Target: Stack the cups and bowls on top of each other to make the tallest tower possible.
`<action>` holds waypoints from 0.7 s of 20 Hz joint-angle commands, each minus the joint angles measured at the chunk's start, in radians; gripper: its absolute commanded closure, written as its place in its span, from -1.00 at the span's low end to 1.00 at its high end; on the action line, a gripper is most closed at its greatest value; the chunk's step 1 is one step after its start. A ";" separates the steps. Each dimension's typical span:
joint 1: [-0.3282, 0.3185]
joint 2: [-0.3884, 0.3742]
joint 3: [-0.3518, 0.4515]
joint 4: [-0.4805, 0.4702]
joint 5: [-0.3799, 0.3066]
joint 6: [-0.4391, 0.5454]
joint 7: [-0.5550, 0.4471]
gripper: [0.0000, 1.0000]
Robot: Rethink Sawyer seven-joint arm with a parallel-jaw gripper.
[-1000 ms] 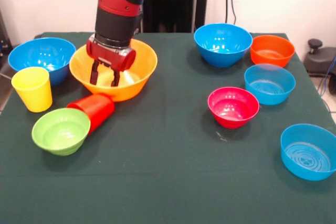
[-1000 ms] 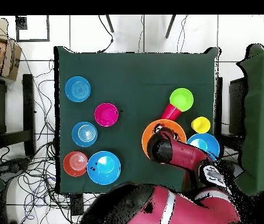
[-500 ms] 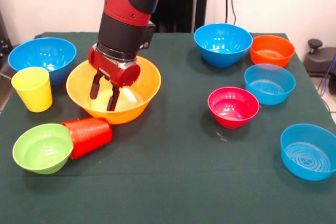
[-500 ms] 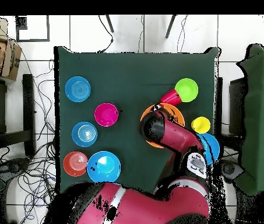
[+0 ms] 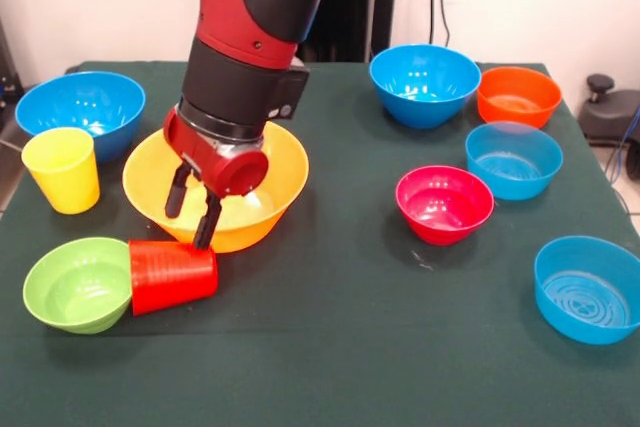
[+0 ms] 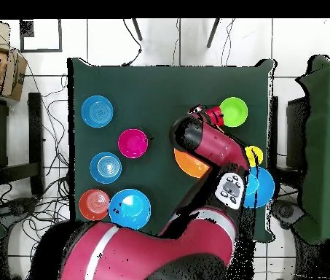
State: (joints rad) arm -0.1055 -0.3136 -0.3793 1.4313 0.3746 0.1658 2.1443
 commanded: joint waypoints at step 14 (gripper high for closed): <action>-0.568 -0.136 0.451 0.190 -0.796 -0.064 -0.361 -1.00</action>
State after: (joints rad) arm -0.5492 -0.4902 -0.1715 1.5600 -0.1749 0.1254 2.1085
